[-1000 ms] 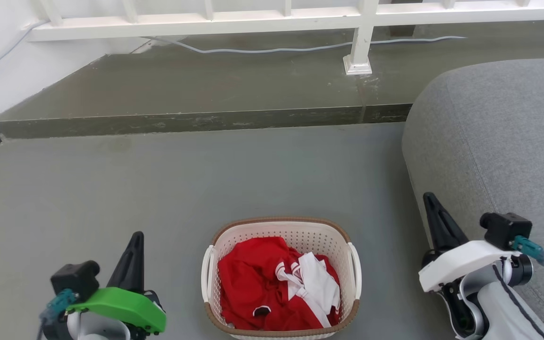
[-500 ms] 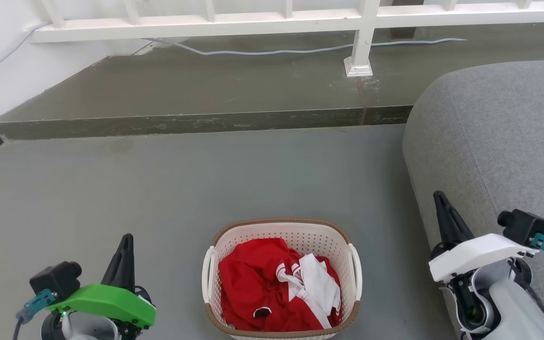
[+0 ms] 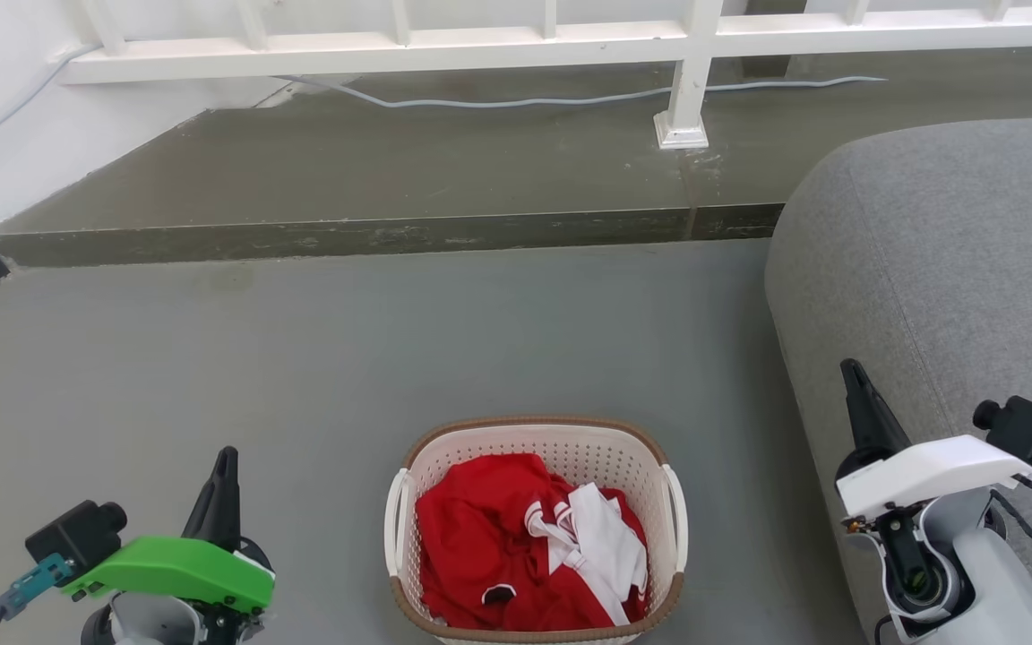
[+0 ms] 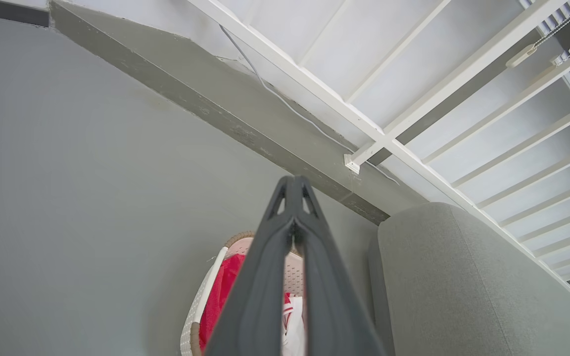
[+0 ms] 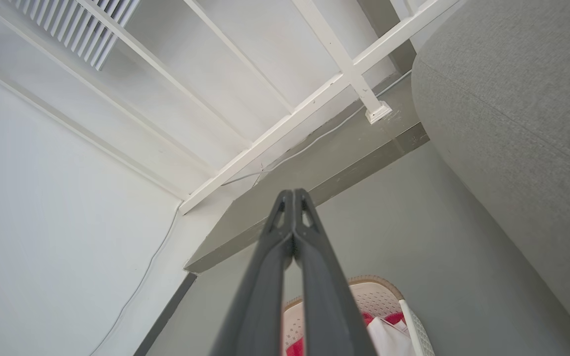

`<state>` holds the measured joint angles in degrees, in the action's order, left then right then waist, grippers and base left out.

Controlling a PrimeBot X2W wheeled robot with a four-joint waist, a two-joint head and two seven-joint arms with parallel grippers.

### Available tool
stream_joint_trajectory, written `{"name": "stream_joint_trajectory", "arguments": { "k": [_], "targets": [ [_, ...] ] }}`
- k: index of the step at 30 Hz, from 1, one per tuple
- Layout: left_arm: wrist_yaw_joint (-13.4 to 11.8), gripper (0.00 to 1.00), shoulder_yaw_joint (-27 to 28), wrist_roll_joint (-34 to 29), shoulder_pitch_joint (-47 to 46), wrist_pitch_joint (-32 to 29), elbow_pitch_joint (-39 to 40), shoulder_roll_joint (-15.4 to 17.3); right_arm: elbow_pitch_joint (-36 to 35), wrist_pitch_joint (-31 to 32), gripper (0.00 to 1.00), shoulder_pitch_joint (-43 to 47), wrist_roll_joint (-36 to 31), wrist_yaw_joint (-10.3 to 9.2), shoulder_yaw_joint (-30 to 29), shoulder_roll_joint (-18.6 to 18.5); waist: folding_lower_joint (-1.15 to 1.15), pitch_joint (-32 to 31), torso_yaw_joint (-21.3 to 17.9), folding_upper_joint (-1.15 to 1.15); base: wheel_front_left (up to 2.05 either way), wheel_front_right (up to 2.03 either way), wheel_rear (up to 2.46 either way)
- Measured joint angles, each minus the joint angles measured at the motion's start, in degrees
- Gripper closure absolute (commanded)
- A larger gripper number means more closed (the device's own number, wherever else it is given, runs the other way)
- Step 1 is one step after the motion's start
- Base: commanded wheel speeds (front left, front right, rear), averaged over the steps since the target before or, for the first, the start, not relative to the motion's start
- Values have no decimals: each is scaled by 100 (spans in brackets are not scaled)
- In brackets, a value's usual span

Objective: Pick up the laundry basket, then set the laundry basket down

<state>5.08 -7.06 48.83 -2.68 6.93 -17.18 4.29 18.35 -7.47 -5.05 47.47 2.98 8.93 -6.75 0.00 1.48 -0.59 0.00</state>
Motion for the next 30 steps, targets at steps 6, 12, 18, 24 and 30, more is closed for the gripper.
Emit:
{"name": "stream_joint_trajectory", "arguments": {
  "k": [6, 12, 18, 24, 30],
  "targets": [
    [2, 100, 115, 365, -2, -124, 3, -18, -11, 115, 100, 0, 379, 3, -140, 42, 0, -11, 5, 0, 0, 0, 0],
    [47, 100, 203, 726, -3, -247, 8, -35, -25, 219, 100, 0, 765, 55, -281, 82, 0, -23, 10, 0, 0, 0, 0],
    [52, 100, 313, 1091, -6, -352, 12, -45, -38, 348, 100, 0, 1143, 64, -421, 123, 0, -34, 16, 0, 0, 0, 0],
    [53, 100, 402, 1452, -10, -469, 19, -80, -45, 459, 100, 0, 1524, 120, -557, 144, 0, -45, 20, 0, 0, 0, 0],
    [71, 100, 509, 1814, -21, -595, 38, -101, -63, 584, 100, 0, 1900, 156, -699, 178, 0, -57, 26, 0, 0, 0, 0]
  ]
}}
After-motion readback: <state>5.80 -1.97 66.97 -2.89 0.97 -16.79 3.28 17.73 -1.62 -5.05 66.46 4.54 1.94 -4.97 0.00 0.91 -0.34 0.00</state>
